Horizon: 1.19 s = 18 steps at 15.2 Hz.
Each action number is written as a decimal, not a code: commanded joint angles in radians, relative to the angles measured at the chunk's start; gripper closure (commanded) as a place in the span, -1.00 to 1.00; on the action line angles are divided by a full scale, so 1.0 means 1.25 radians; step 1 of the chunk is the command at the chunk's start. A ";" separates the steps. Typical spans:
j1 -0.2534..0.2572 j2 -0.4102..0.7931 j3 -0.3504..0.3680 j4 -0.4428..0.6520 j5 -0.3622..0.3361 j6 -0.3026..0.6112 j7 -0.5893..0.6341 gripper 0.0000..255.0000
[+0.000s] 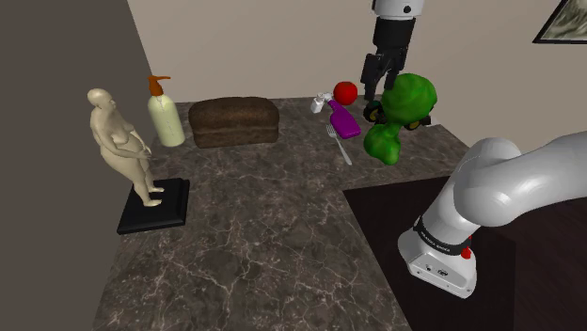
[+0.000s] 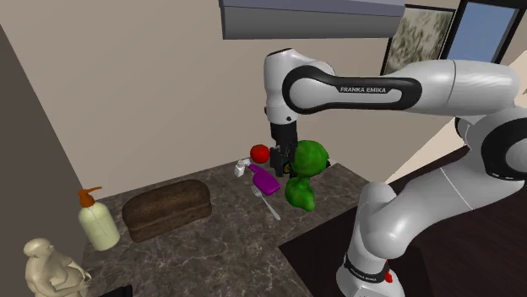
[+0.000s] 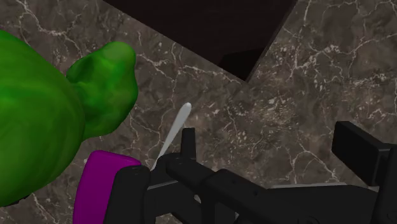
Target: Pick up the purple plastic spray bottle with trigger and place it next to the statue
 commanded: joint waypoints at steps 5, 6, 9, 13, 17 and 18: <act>-0.020 0.032 -0.028 -0.054 -0.044 0.118 -0.028 -1.00; -0.025 0.042 -0.036 -0.065 -0.054 0.148 -0.034 -1.00; -0.041 0.082 -0.059 -0.091 -0.085 0.240 -0.051 -1.00; -0.063 0.150 -0.091 -0.109 -0.123 0.363 -0.070 -1.00; -0.082 0.234 -0.124 -0.108 -0.155 0.484 -0.087 -1.00; -0.087 0.257 -0.132 -0.105 -0.162 0.514 -0.091 -1.00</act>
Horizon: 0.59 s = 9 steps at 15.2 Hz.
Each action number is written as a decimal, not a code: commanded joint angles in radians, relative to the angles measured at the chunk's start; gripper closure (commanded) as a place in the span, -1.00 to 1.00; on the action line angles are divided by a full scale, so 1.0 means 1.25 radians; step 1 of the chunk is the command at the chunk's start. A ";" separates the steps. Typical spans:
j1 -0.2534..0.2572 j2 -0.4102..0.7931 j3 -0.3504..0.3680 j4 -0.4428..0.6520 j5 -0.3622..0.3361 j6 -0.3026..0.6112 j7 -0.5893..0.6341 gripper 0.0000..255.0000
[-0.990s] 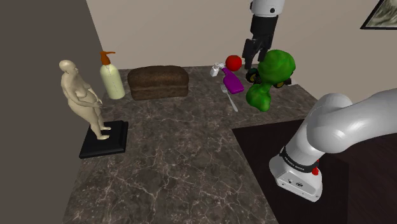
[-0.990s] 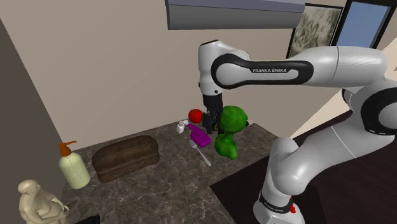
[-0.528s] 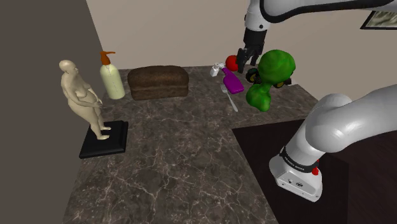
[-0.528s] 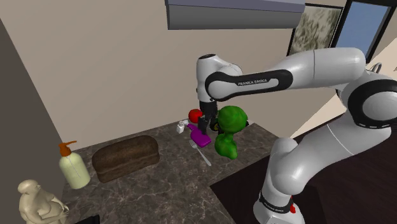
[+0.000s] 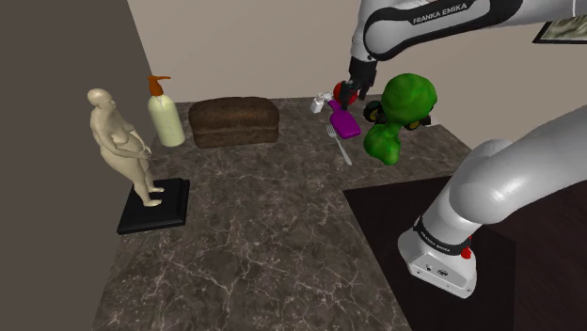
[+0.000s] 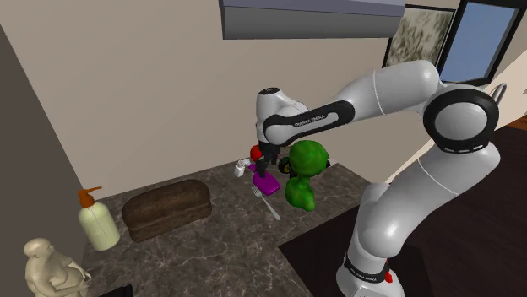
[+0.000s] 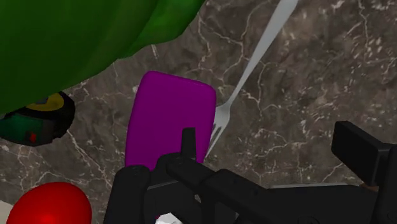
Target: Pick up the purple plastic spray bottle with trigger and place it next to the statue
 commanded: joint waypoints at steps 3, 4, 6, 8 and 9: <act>-0.017 0.098 -0.031 0.018 -0.024 0.121 -0.014 -1.00; -0.021 0.124 -0.038 0.026 -0.028 0.149 -0.019 -1.00; -0.028 0.176 -0.053 0.046 -0.033 0.202 -0.028 -1.00; -0.035 0.230 -0.068 0.069 -0.034 0.252 -0.039 -1.00; -0.038 0.257 -0.075 0.083 -0.033 0.277 -0.045 -1.00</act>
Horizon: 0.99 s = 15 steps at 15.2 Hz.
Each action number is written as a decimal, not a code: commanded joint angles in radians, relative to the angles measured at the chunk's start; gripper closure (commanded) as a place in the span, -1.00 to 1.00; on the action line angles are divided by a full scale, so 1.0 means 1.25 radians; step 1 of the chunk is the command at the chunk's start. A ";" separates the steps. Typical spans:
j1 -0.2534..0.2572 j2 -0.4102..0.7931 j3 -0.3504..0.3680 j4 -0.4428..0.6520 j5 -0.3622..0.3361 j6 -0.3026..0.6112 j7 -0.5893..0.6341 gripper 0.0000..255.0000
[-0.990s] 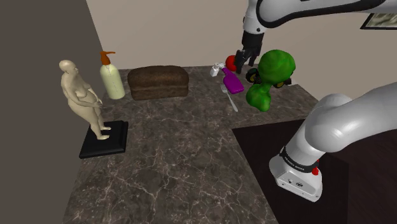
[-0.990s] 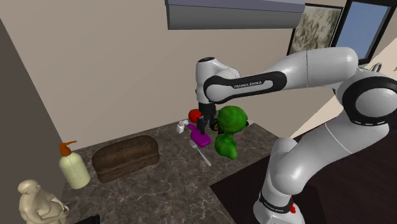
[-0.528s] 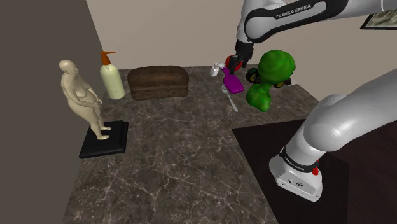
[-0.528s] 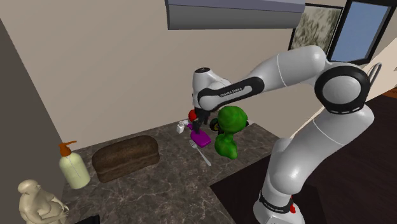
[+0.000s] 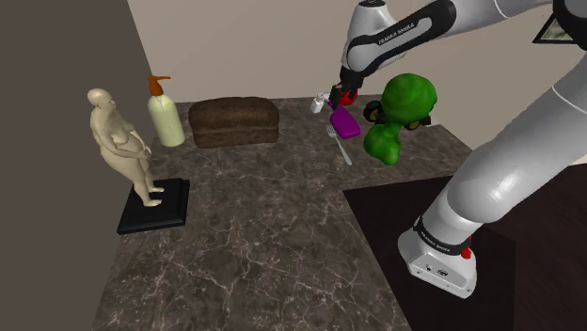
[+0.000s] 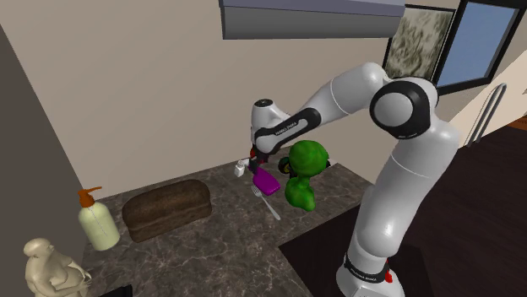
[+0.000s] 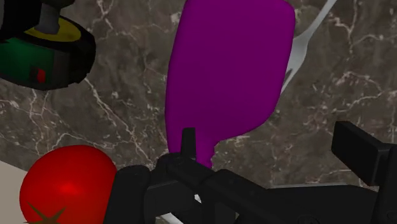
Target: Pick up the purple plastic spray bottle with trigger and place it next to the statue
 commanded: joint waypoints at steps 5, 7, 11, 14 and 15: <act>-0.023 0.165 -0.036 0.090 0.025 0.137 -0.046 -1.00; -0.026 0.185 -0.037 0.098 0.031 0.154 -0.051 -1.00; -0.031 0.226 -0.038 0.101 0.044 0.192 -0.060 -1.00; -0.035 0.253 -0.037 0.104 0.053 0.215 -0.067 -1.00; -0.035 0.253 -0.037 0.104 0.053 0.215 -0.067 -1.00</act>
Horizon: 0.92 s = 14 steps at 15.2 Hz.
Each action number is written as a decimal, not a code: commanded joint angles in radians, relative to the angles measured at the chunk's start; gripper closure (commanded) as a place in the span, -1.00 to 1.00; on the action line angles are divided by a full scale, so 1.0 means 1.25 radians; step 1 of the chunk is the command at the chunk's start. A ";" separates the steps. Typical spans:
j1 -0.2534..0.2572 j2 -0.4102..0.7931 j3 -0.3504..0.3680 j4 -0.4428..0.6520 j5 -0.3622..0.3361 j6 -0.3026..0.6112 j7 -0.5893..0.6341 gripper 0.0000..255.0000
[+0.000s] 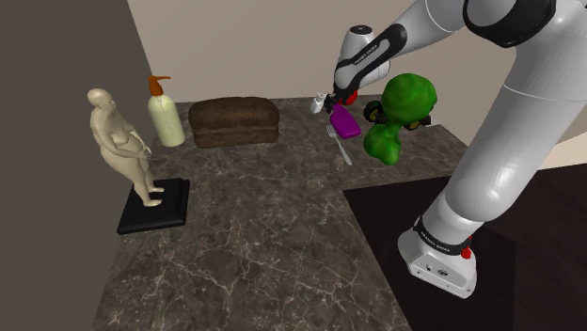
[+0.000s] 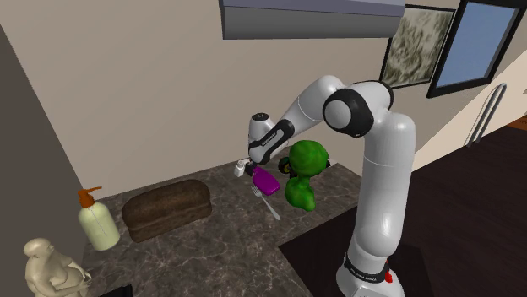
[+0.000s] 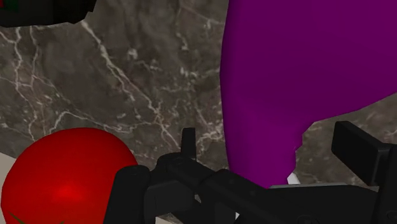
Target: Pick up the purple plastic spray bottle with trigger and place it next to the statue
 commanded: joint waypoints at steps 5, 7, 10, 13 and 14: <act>-0.001 0.003 0.000 0.001 0.002 0.002 -0.001 -1.00; -0.001 0.003 0.000 0.001 0.002 0.002 -0.001 1.00; -0.001 0.003 0.000 0.001 0.002 0.002 -0.001 1.00; -0.001 0.003 0.000 0.002 0.002 0.002 -0.001 1.00; -0.001 0.003 0.000 0.002 0.002 0.002 -0.001 1.00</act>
